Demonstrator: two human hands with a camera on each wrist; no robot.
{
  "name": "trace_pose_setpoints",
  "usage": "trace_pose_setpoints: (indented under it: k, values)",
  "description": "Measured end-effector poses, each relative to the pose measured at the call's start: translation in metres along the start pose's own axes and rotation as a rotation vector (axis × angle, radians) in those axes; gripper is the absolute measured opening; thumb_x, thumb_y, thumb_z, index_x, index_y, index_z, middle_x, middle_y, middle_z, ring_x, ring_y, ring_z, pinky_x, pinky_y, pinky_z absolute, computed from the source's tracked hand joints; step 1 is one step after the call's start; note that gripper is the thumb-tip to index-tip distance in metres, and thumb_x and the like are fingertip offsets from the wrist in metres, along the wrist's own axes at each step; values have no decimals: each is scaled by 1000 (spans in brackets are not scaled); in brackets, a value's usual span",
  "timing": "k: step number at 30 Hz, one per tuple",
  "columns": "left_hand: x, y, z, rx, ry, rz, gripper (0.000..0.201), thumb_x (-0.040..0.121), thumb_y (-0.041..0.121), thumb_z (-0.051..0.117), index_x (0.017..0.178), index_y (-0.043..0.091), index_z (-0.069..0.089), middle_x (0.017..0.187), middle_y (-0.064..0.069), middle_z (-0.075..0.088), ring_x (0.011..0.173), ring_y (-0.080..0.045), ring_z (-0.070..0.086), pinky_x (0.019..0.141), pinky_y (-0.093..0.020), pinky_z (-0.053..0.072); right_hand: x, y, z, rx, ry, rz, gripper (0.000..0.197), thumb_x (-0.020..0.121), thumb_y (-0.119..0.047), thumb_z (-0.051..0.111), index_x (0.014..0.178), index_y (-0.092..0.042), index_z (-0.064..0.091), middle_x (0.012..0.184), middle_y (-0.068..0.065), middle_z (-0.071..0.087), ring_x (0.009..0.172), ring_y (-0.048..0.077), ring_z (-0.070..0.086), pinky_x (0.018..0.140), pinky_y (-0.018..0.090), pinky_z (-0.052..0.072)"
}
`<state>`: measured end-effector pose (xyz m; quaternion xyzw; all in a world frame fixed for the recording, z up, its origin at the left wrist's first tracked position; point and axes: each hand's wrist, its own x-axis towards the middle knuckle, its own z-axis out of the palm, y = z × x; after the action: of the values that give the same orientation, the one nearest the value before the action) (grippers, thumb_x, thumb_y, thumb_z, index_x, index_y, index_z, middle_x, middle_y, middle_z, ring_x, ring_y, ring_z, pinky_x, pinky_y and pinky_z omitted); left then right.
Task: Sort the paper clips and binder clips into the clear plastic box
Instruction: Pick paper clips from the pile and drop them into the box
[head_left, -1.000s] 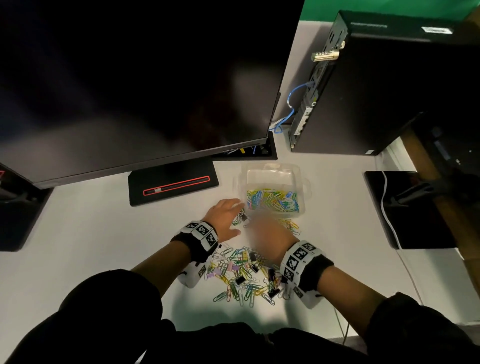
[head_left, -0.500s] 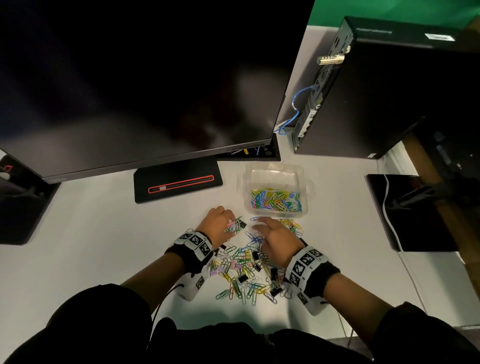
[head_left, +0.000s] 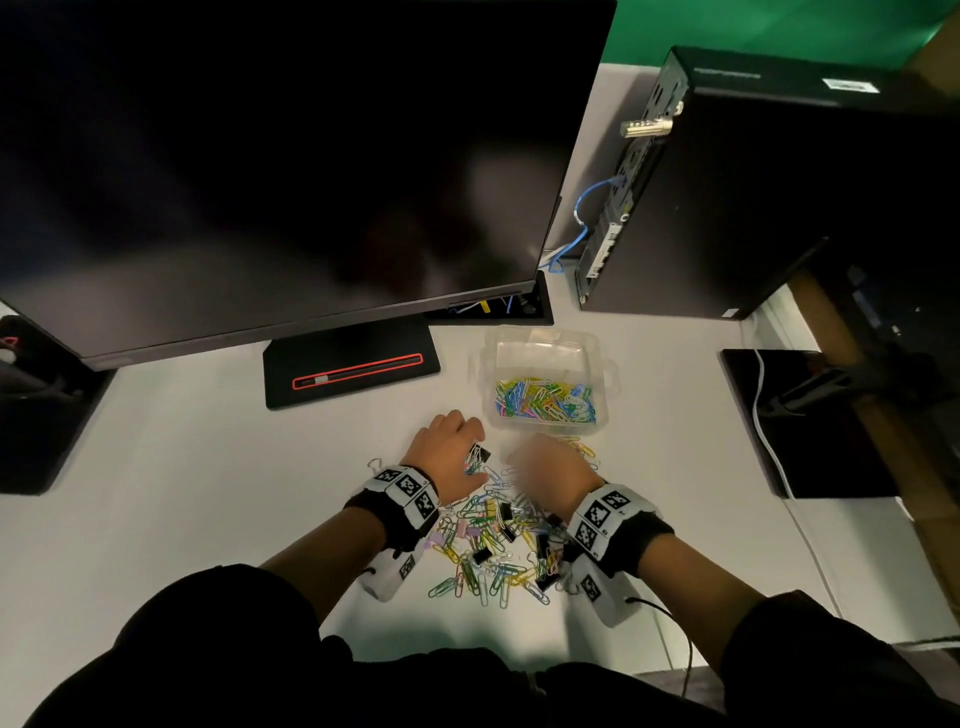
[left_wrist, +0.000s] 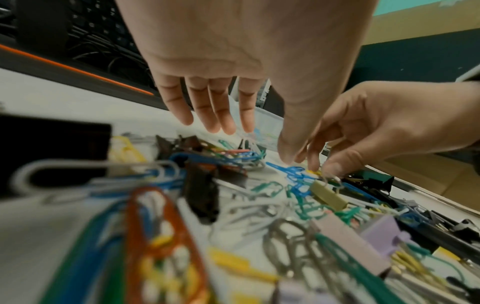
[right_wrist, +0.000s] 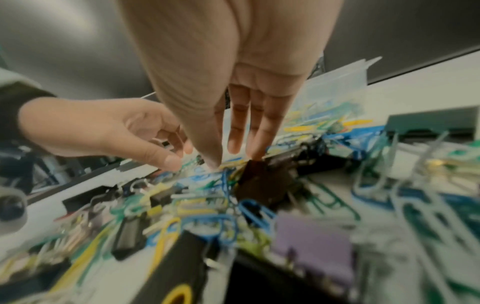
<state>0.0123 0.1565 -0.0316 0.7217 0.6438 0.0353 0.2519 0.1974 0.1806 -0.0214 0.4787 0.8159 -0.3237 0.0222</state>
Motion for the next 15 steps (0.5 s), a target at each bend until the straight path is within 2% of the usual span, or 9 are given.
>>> trace_pose_setpoints:
  k: [3,9,11,15]
  values:
    - [5,8,1,74,-18,16,46,84,38,59,122,16,46,123,-8,46,116,-27,44,94,-40,41,-2,6,-6,28,23,52,44,76,-18,72,118,-16,59,117,9,57,110,23,55,92,26,40]
    - [11,13,1,97,6,-51,37,89,36,50,114,8,51,115,-12,55,110,-29,50,88,-39,44,-7,11,-12,-27,-107,72,61,69,-30,78,124,-21,54,122,5,55,112,18,52,92,23,38]
    - [11,11,0,-29,33,-56,32,87,33,54,108,9,55,109,-11,59,103,-27,54,86,-36,46,-7,10,-12,-13,-99,76,61,69,-31,77,125,-22,53,123,4,54,113,18,51,91,21,36]
    - [6,8,-3,-470,100,-85,27,82,20,64,107,9,60,93,-2,55,84,-17,52,77,-24,43,-4,7,-11,-35,-63,84,59,72,-32,73,126,-20,51,121,8,52,115,23,48,96,28,38]
